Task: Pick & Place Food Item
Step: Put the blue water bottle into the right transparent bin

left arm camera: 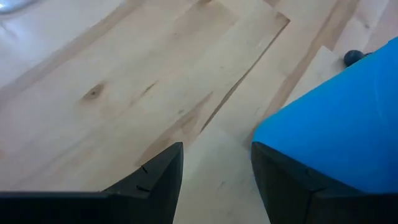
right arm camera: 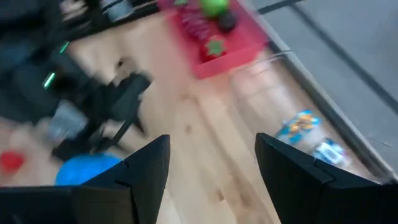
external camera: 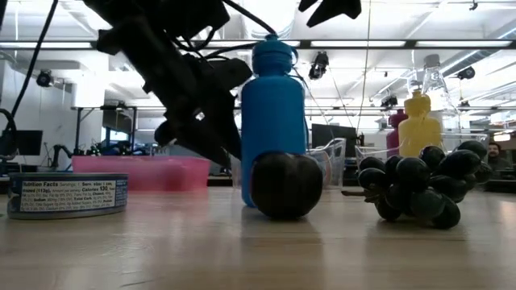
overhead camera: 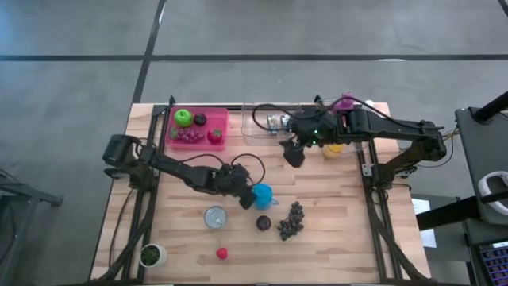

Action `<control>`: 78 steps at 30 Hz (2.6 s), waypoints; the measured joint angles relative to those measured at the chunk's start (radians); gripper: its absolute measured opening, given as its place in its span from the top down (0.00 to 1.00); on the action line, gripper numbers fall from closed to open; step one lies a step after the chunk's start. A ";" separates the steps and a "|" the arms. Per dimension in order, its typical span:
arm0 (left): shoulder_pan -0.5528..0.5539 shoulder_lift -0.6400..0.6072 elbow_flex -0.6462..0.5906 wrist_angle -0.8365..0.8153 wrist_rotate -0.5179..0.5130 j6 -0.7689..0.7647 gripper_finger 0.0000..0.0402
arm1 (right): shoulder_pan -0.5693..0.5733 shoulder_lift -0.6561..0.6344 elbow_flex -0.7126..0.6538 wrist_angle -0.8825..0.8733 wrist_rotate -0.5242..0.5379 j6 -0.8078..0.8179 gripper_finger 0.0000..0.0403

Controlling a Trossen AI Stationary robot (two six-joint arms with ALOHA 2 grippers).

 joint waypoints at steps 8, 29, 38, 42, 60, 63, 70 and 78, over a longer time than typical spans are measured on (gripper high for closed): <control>-0.001 -0.121 -0.001 -0.183 -0.045 -0.001 0.51 | 0.047 -0.001 -0.005 -0.013 -0.231 -0.190 0.42; -0.003 -0.533 -0.002 -0.397 -0.101 0.152 0.52 | 0.080 0.063 -0.310 0.522 -0.564 -0.318 0.44; -0.003 -0.540 -0.002 -0.422 -0.101 0.149 0.51 | 0.078 0.109 -0.335 0.618 -0.637 -0.351 0.44; -0.003 -0.540 -0.002 -0.421 -0.101 0.143 0.53 | 0.077 0.121 -0.356 0.632 -0.655 -0.328 0.44; -0.003 -0.540 -0.002 -0.419 -0.101 0.138 0.53 | 0.053 0.126 -0.455 0.708 -0.642 -0.384 0.44; -0.003 -0.540 -0.002 -0.419 -0.100 0.138 0.53 | 0.053 0.126 -0.457 0.720 -0.626 -0.393 0.44; -0.003 -0.540 -0.002 -0.419 -0.100 0.138 0.54 | 0.055 0.127 -0.456 0.724 -0.597 -0.399 0.44; -0.003 -0.540 -0.002 -0.419 -0.100 0.138 0.56 | 0.068 0.127 -0.445 0.728 -0.589 -0.408 0.45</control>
